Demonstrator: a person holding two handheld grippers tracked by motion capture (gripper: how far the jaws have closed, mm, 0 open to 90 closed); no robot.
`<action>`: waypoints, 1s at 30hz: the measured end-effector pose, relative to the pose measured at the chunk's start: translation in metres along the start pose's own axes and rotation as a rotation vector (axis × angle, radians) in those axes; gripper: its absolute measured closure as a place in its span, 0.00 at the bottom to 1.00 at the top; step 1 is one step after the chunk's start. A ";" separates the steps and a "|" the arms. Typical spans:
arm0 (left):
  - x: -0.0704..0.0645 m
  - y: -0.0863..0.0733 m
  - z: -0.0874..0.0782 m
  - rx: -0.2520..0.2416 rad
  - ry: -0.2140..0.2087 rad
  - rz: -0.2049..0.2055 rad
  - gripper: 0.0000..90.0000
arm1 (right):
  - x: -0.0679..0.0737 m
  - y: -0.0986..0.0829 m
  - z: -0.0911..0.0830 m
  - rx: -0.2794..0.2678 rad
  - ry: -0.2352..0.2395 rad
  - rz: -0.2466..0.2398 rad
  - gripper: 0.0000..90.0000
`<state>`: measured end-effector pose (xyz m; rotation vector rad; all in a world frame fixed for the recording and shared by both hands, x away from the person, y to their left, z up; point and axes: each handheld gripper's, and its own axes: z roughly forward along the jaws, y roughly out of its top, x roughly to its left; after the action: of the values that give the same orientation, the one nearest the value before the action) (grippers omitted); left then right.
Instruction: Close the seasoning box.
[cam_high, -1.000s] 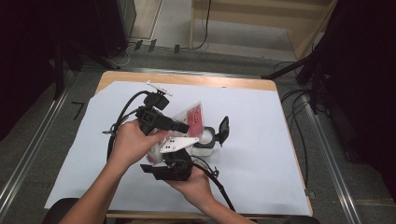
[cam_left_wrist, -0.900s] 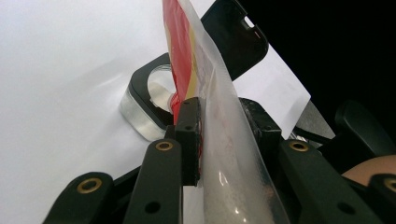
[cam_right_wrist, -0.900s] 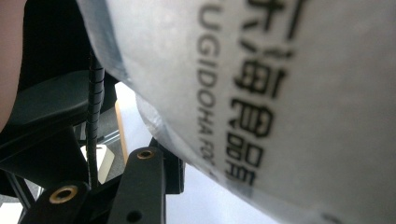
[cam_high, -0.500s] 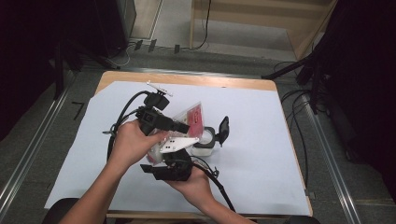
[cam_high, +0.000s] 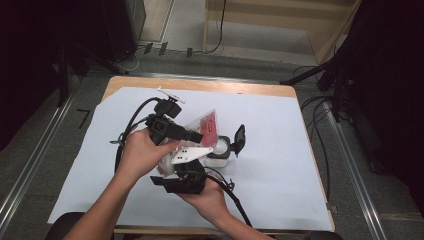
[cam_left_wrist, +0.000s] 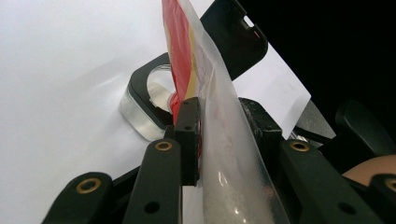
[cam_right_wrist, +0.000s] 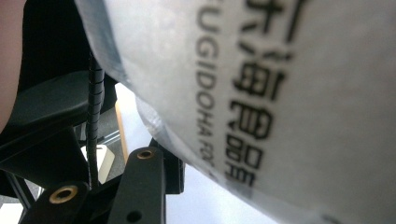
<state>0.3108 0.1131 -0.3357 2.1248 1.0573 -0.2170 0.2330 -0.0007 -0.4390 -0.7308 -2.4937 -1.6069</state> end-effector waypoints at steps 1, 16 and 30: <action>0.000 0.000 0.000 0.002 0.001 -0.001 0.79 | 0.000 0.000 0.000 0.000 0.000 0.000 0.70; 0.000 0.001 0.000 -0.010 -0.007 -0.011 0.77 | 0.000 0.003 -0.002 0.003 0.009 0.035 0.70; 0.000 0.001 0.000 -0.007 -0.005 -0.008 0.77 | -0.001 0.003 -0.002 0.003 0.009 0.036 0.70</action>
<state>0.3115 0.1124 -0.3350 2.1130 1.0625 -0.2215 0.2346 -0.0015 -0.4361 -0.7619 -2.4623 -1.5902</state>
